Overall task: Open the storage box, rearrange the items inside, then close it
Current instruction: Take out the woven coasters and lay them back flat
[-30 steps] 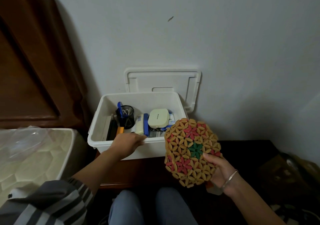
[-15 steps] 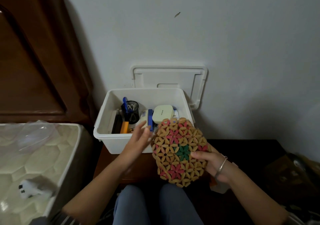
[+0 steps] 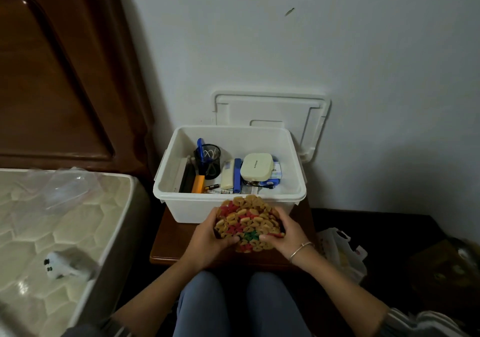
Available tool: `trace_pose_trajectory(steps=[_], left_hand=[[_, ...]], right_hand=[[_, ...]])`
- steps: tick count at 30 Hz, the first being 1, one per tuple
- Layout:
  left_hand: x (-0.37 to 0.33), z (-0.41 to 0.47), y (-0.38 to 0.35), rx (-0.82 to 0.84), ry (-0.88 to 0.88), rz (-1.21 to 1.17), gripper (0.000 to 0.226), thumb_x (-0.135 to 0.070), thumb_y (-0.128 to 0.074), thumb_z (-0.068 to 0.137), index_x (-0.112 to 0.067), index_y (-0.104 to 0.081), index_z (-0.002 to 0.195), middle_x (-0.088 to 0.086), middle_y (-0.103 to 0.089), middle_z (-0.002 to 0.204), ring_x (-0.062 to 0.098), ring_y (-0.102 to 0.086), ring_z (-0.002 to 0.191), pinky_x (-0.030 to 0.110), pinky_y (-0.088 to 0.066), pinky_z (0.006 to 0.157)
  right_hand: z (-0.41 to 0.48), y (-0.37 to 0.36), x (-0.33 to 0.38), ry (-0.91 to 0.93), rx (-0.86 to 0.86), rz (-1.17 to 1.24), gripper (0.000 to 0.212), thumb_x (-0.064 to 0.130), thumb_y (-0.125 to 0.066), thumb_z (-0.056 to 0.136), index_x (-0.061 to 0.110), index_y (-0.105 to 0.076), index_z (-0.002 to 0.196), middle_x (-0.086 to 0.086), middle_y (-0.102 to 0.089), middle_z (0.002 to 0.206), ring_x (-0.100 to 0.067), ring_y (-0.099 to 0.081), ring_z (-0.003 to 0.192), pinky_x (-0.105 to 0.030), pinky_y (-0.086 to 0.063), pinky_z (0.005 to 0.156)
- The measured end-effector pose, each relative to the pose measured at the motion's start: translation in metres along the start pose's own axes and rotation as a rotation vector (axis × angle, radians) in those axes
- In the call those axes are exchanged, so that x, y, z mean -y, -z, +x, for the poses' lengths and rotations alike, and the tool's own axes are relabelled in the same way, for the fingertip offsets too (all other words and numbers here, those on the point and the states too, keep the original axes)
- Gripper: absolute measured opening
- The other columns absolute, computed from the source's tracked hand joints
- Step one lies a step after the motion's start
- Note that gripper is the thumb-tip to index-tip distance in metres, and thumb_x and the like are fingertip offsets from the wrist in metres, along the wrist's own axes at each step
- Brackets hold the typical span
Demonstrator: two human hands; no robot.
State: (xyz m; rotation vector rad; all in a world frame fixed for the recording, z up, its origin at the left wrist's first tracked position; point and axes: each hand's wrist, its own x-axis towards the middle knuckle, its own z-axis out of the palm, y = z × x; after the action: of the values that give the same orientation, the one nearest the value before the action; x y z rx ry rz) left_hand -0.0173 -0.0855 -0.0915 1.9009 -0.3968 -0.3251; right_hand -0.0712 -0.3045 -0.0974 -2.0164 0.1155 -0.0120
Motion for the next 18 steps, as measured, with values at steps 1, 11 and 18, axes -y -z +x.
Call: trace_pose_trajectory(steps=[1,11,18], left_hand=[[0.007,0.002,-0.005,-0.004,0.006,0.023,0.063,-0.013,-0.084,0.073,-0.044,-0.046,0.114,-0.019,-0.064,0.112,-0.009,-0.059,0.108,0.013,-0.048,0.089],[0.041,0.024,-0.039,-0.027,0.065,0.119,0.053,-0.008,-0.079,0.077,-0.04,-0.048,0.106,-0.022,-0.064,0.104,-0.015,-0.059,0.097,0.005,-0.047,0.083],[0.048,0.039,-0.045,0.028,0.125,0.16,0.043,-0.01,-0.078,0.078,-0.03,-0.05,0.102,-0.011,-0.068,0.099,0.002,-0.064,0.096,0.016,-0.052,0.08]], right_hand=[[0.0,-0.004,-0.007,-0.005,-0.027,-0.035,0.06,0.022,-0.079,0.073,0.027,-0.047,0.124,0.013,-0.058,0.112,-0.003,-0.055,0.107,0.001,-0.039,0.081],[0.006,-0.025,-0.049,-0.07,-0.187,-0.157,0.054,0.017,-0.073,0.08,0.005,-0.047,0.126,-0.009,-0.056,0.12,-0.019,-0.054,0.111,-0.019,-0.041,0.089],[0.008,-0.026,-0.061,-0.127,-0.205,-0.153,0.065,0.014,-0.073,0.079,0.002,-0.039,0.133,-0.012,-0.049,0.131,-0.024,-0.048,0.122,-0.031,-0.04,0.102]])
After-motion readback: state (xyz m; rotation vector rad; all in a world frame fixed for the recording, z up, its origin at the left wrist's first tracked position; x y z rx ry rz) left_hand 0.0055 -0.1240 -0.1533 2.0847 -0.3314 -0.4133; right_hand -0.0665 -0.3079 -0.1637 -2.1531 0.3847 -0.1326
